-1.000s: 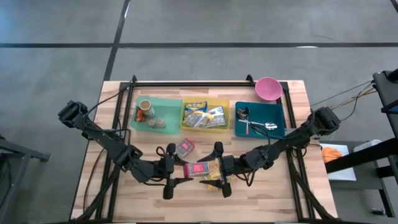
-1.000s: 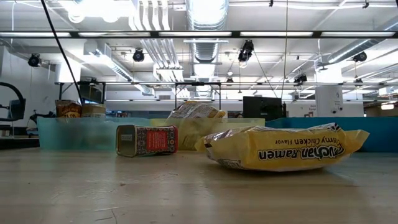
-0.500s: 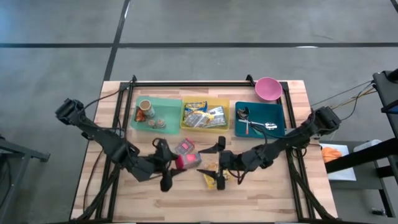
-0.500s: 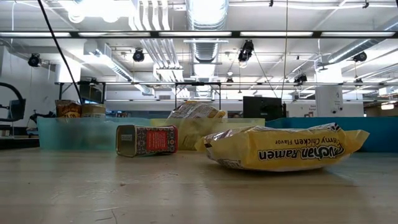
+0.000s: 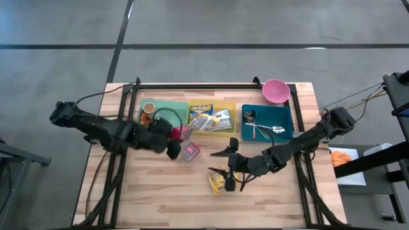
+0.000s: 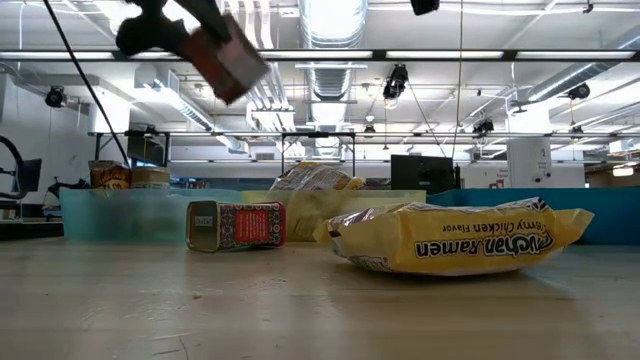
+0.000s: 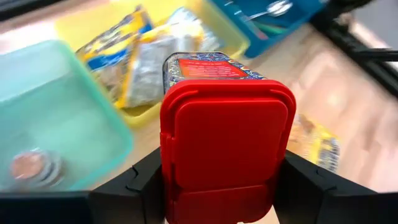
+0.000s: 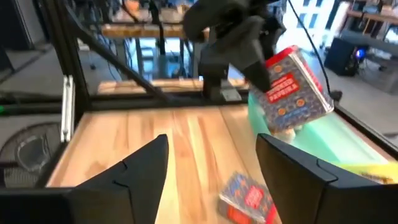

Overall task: Pick & Place Food Item
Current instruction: Put the red seasoning can into the green bin

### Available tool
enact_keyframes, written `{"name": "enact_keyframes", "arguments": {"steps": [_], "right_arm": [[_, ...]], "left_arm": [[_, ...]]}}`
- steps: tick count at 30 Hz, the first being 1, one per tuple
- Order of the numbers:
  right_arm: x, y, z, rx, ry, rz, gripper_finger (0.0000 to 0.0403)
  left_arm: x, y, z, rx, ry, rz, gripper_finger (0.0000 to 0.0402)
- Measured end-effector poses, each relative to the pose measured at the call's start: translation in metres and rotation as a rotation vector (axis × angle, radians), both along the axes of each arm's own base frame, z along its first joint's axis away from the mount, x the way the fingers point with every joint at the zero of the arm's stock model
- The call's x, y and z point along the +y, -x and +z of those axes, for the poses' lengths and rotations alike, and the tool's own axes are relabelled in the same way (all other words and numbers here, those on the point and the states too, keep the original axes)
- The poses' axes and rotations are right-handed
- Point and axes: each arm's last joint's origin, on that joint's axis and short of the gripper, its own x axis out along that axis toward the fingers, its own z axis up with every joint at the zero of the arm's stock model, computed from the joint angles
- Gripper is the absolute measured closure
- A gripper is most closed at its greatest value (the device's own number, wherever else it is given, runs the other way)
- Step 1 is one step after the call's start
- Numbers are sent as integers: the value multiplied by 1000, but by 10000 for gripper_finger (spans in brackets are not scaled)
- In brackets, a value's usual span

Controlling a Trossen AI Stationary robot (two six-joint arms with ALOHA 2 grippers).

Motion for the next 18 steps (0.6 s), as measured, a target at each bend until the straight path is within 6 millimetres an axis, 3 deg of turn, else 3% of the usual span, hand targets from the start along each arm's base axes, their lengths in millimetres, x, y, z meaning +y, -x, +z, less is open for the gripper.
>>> {"name": "enact_keyframes", "arguments": {"steps": [9, 18], "right_arm": [[-9, 16, -2, 146, -25, -55, 172], [-10, 18, -7, 182, -39, -69, 172]], "left_arm": [[77, -1, -10, 181, 125, 105, 185], [120, 3, -21, 257, 226, 214, 185]]}}
